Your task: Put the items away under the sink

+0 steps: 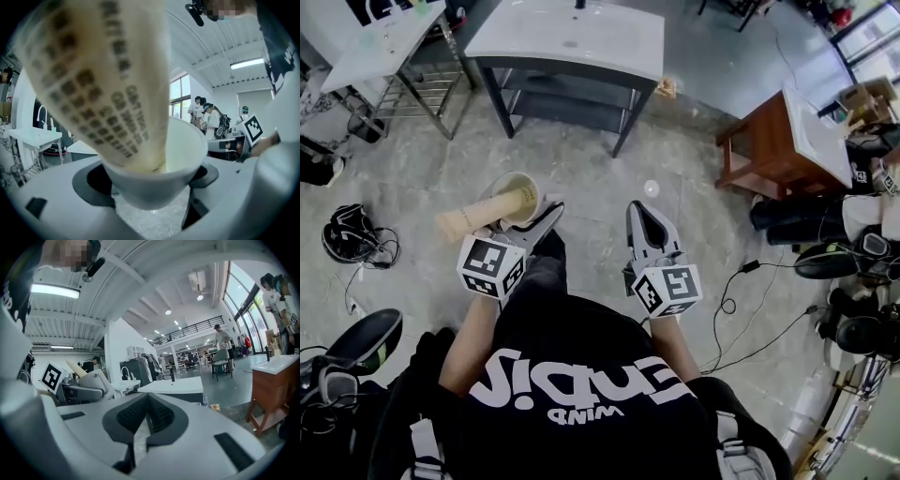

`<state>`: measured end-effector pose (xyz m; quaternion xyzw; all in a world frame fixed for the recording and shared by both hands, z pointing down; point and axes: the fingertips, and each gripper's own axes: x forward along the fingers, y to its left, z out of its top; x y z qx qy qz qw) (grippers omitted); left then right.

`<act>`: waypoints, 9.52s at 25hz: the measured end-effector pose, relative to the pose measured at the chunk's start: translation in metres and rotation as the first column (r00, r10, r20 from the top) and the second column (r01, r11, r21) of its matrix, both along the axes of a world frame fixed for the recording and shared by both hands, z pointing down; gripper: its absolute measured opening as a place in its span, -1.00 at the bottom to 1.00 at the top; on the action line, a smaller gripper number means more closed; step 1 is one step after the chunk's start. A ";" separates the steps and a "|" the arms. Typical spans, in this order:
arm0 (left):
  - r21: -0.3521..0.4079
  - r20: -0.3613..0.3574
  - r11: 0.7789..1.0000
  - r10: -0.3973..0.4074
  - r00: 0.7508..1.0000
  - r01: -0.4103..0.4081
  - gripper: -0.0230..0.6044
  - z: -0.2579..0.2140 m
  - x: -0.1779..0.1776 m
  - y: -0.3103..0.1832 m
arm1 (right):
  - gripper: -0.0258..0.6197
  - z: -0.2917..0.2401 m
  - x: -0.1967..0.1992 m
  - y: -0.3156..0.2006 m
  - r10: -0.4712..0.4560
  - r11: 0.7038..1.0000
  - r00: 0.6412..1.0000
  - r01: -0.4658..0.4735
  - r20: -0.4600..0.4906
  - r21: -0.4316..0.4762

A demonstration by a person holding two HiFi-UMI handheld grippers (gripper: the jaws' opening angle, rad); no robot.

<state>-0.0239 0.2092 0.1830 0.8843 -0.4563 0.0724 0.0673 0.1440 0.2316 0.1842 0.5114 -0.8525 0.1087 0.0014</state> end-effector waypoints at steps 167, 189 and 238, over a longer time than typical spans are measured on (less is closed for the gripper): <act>0.026 0.156 0.993 0.113 0.981 -0.118 0.56 0.497 0.043 -0.613 | -0.86 0.447 -0.066 -0.461 -0.011 0.995 1.000 0.009 0.019 0.102; 0.003 0.156 0.998 0.056 0.986 -0.057 0.56 0.500 0.060 -0.644 | -0.86 0.452 -0.059 -0.463 -0.010 0.996 1.000 0.007 0.025 0.093; 0.064 0.101 0.981 -0.189 0.977 0.183 0.56 0.501 0.047 -0.658 | -0.86 0.454 -0.054 -0.465 -0.007 0.997 1.000 0.004 0.027 0.082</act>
